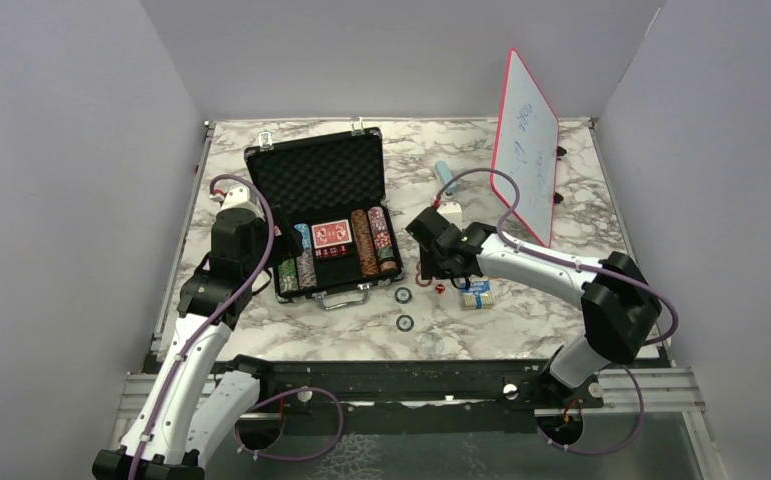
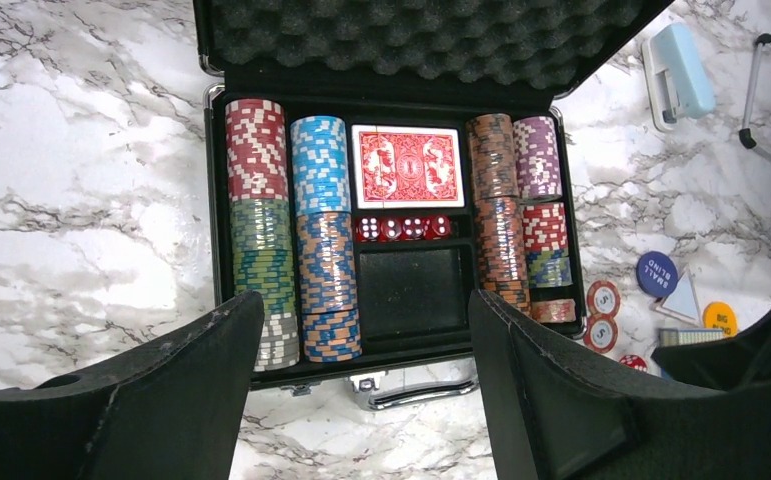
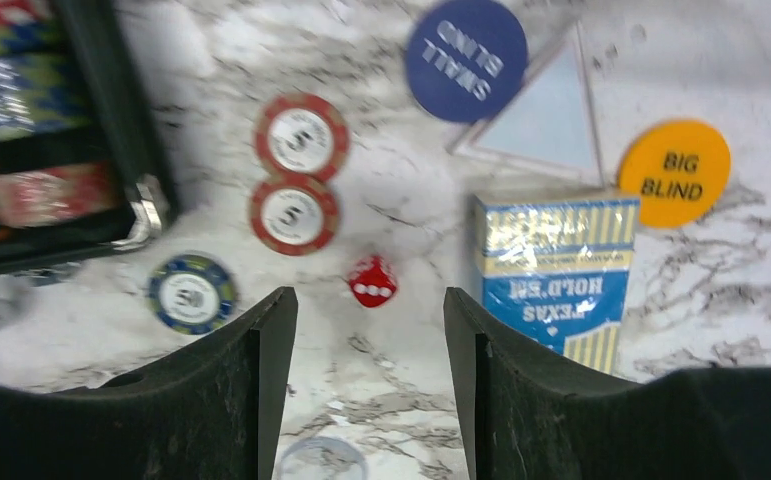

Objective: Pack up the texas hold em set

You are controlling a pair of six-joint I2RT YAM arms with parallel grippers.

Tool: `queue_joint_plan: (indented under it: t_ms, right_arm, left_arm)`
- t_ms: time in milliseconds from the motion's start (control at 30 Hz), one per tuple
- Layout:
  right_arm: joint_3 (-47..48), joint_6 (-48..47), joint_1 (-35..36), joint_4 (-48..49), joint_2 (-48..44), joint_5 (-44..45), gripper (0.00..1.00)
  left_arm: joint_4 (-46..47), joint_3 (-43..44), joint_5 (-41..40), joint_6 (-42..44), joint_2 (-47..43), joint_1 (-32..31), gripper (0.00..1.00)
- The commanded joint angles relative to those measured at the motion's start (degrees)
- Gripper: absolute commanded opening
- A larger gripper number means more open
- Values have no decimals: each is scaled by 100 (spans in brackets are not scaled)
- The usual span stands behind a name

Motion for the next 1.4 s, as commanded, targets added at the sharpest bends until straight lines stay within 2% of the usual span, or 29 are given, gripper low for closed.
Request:
queue_joint_plan:
  t_ms: [0, 200, 500, 967, 1100, 1267, 1367]
  right_arm:
    - [-332, 560, -34, -125, -125, 348, 58]
    - [-364, 352, -96, 87, 182, 145, 51]
    - [-365, 510, -118, 113, 529, 264, 50]
    - [-732, 600, -197, 187, 481, 124, 49]
    - [-845, 507, -195, 245, 357, 31, 43]
    - [-853, 455, -215, 337, 361, -42, 26]
    - [-823, 456, -215, 353, 340, -19, 27]
  left_arm:
    - [201, -55, -118, -190, -111, -21, 78]
    - [197, -29, -46, -196, -97, -21, 78]
    - [204, -54, 62, -239, -111, -21, 78]
    - [292, -107, 137, -115, -92, -21, 77]
    - [310, -132, 135, -104, -99, -21, 77]
    - [350, -139, 162, -105, -81, -21, 77]
    - [357, -108, 183, -97, -63, -21, 77]
